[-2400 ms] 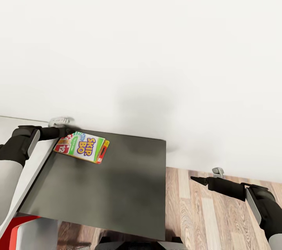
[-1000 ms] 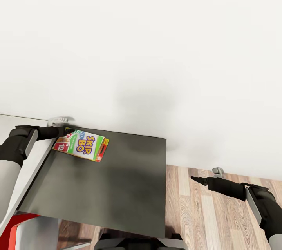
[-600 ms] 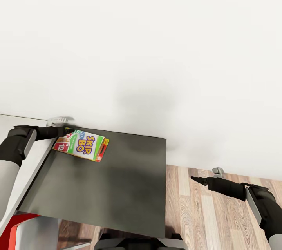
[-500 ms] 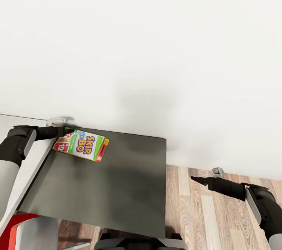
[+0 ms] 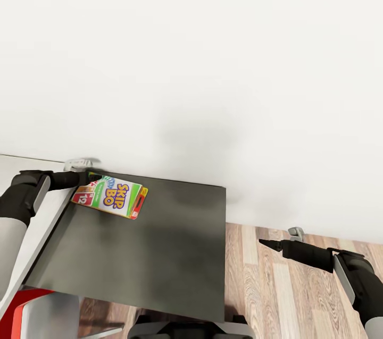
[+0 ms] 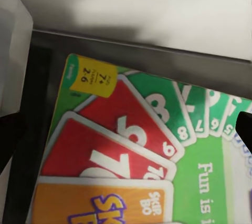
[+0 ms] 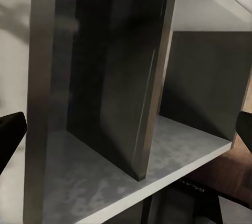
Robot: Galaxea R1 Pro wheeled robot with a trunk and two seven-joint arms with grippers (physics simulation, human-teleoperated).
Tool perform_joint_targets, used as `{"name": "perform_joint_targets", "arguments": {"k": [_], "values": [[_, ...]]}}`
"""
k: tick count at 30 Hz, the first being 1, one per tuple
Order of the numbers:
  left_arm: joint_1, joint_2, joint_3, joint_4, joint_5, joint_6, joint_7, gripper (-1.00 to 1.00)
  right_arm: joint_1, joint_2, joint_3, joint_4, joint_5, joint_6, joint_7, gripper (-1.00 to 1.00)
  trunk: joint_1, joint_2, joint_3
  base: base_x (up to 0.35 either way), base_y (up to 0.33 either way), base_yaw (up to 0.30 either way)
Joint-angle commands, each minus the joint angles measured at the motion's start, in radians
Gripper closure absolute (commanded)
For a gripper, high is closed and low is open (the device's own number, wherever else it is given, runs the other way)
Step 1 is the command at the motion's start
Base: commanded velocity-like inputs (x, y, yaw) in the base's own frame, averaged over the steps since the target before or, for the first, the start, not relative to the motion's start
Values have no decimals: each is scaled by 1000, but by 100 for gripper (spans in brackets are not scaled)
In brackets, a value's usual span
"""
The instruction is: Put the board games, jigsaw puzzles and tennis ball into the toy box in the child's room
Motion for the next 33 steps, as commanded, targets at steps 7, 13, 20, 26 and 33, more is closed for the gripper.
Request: {"name": "perform_joint_targets", "arguments": {"k": [7,13,20,26,33], "values": [[-1,-2,2,-1,-2,7,-5,-100,0,0,0,0,-4,9,1,-100,0,-2,-10,0,0,0],[-1,-2,0,-1,-3,7,-5,-100,0,0,0,0,-4,9,1,-100,0,-2,-19,0,0,0],[-1,-2,0,-1,-3,7,-5,-100,0,0,0,0,-4,9,1,-100,0,-2,-27,0,0,0],[-1,-2,1,-1,-2,7,-5,-100,0,0,0,0,-5,8,1,-100,0,-2,-28,0,0,0],[-1,-2,0,-1,-1,7,-5,-100,0,0,0,0,-5,8,1,-100,0,-2,-29,0,0,0]]}}
